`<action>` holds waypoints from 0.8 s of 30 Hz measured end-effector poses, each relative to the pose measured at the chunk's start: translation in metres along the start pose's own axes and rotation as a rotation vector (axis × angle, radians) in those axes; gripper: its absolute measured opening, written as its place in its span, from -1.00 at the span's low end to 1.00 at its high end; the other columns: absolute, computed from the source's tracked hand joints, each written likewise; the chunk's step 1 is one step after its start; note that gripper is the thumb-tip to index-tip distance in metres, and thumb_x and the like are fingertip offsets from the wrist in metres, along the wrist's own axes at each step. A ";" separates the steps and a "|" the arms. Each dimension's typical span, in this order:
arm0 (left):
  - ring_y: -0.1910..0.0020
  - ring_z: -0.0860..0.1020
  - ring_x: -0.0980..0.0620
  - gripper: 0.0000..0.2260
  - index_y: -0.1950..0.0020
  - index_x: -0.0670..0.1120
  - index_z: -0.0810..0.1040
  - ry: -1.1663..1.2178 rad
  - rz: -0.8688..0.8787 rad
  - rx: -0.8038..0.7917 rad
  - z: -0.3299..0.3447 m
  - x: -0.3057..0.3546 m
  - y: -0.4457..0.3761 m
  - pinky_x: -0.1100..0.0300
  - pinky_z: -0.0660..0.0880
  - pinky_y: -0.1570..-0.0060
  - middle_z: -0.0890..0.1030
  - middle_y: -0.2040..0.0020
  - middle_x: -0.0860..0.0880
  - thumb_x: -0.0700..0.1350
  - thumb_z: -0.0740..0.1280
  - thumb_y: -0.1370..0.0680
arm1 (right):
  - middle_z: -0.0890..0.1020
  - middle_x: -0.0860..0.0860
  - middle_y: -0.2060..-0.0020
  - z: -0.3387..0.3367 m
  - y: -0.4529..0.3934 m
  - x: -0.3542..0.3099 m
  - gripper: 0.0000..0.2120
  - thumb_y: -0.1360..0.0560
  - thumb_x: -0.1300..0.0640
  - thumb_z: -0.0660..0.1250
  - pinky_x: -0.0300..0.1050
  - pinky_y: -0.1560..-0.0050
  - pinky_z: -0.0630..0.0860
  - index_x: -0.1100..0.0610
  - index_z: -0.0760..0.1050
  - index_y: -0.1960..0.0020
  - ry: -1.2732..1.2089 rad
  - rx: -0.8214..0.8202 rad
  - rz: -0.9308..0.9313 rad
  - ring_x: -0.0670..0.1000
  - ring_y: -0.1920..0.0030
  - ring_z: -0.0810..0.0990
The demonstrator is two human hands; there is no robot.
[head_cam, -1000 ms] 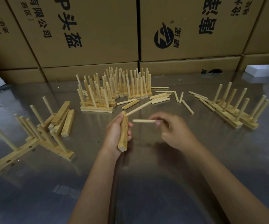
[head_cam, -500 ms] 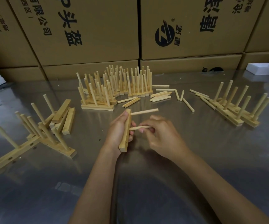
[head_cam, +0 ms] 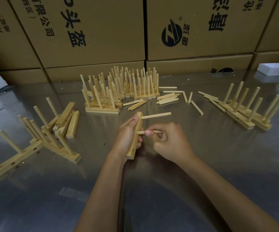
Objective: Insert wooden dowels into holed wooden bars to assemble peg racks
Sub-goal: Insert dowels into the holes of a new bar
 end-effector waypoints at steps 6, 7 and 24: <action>0.58 0.42 0.10 -0.79 -0.24 0.27 0.57 -0.069 0.045 0.011 0.002 0.001 0.003 0.29 0.32 0.58 0.54 0.47 0.05 0.09 0.23 -0.65 | 0.68 -0.02 0.26 -0.003 -0.002 0.003 -0.86 -0.54 0.06 0.38 -0.02 0.06 0.57 0.07 0.64 0.15 -0.048 -0.047 0.135 -0.03 0.16 0.62; 0.59 0.42 0.10 -0.79 -0.23 0.29 0.58 -0.066 0.058 0.017 0.004 0.001 0.004 0.28 0.32 0.58 0.54 0.47 0.05 0.08 0.23 -0.66 | 0.68 -0.03 0.22 -0.005 -0.003 0.002 -0.86 -0.55 0.04 0.37 -0.10 0.05 0.54 0.06 0.63 0.14 -0.052 -0.060 0.149 -0.06 0.12 0.62; 0.55 0.40 0.12 -0.78 -0.13 -0.12 0.51 0.460 -0.068 -0.016 -0.015 0.007 0.000 0.30 0.28 0.68 0.49 0.41 -0.01 -0.02 0.16 -0.69 | 0.37 0.17 -0.30 -0.068 -0.070 0.115 -0.52 -0.54 -0.07 0.34 0.10 -0.17 0.45 0.19 0.39 -0.33 0.447 0.449 0.627 0.22 -0.30 0.44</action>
Point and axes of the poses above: each hand's wrist, its own y-axis away from the middle knuckle, its own z-axis out of the palm, x = y × z, the point moved 2 cm from there along -y, towards the middle knuckle
